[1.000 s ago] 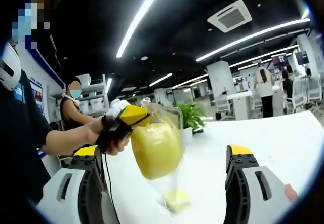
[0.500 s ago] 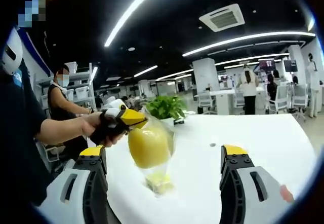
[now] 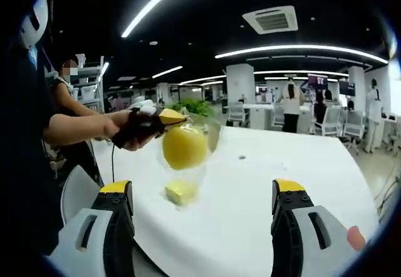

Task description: Compare the silicone blocks by pressing each to a similar depth, holding the contact briefly, and releasing to observe deformation and rebound differences across the visible hardness samples.

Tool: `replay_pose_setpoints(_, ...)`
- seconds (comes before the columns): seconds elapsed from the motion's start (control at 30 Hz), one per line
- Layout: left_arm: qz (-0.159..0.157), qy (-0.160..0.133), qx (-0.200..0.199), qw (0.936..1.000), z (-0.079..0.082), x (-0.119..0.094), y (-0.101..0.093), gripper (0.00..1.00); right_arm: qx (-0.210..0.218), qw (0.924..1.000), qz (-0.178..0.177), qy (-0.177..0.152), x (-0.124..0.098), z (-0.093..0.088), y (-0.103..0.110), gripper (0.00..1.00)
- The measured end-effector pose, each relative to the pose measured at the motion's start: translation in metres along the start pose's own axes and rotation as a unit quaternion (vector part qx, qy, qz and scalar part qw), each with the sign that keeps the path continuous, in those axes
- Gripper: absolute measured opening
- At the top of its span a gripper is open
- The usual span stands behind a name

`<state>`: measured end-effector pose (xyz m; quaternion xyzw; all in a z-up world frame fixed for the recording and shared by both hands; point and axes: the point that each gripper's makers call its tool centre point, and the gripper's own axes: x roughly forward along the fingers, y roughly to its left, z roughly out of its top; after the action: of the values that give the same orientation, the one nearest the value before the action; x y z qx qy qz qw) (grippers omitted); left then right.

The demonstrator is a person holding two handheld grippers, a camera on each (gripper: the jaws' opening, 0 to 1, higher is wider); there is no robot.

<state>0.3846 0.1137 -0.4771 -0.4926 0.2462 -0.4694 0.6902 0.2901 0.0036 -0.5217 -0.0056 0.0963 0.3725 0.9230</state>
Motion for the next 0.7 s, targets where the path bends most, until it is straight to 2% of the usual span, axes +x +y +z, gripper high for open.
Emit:
replay_pose_setpoints(0.17, -0.002, 0.005, -0.013, 0.9999, -0.012, 0.012, 0.008, 0.0, 0.026, 0.9996, -0.013, 0.006, -0.013, -0.016, -0.002, 0.84)
replay_pose_setpoints(0.3, 0.009, -0.008, -0.051, 0.9986, -0.021, 0.025, 0.029, 0.0, 0.038, 0.9989, -0.024, 0.015, -0.021, -0.023, -0.006, 0.82)
replay_pose_setpoints(0.43, 0.025, -0.021, -0.051, 0.9981, -0.034, 0.035, 0.047, 0.0, 0.051, 0.9985, -0.017, 0.013, -0.026, -0.026, -0.005, 0.74)
replay_pose_setpoints(0.53, 0.043, -0.024, -0.067, 0.9965, -0.044, 0.039, 0.068, 0.0, 0.046, 0.9984, -0.023, 0.022, -0.028, -0.03, -0.007, 0.76)
replay_pose_setpoints(0.6, 0.06, -0.041, -0.091, 0.9932, -0.046, 0.04, 0.084, 0.0, 0.048, 0.9985, -0.013, 0.023, -0.03, -0.03, -0.004, 0.77)
replay_pose_setpoints(0.63, 0.066, -0.048, -0.082, 0.9933, -0.047, 0.04, 0.094, 0.0, 0.047, 0.9986, -0.008, 0.023, -0.032, -0.03, -0.003, 0.76)
replay_pose_setpoints(0.7, 0.095, -0.072, -0.1, 0.9879, -0.045, 0.04, 0.117, 0.0, 0.043, 0.9986, -0.012, 0.027, -0.034, -0.032, -0.004, 0.74)
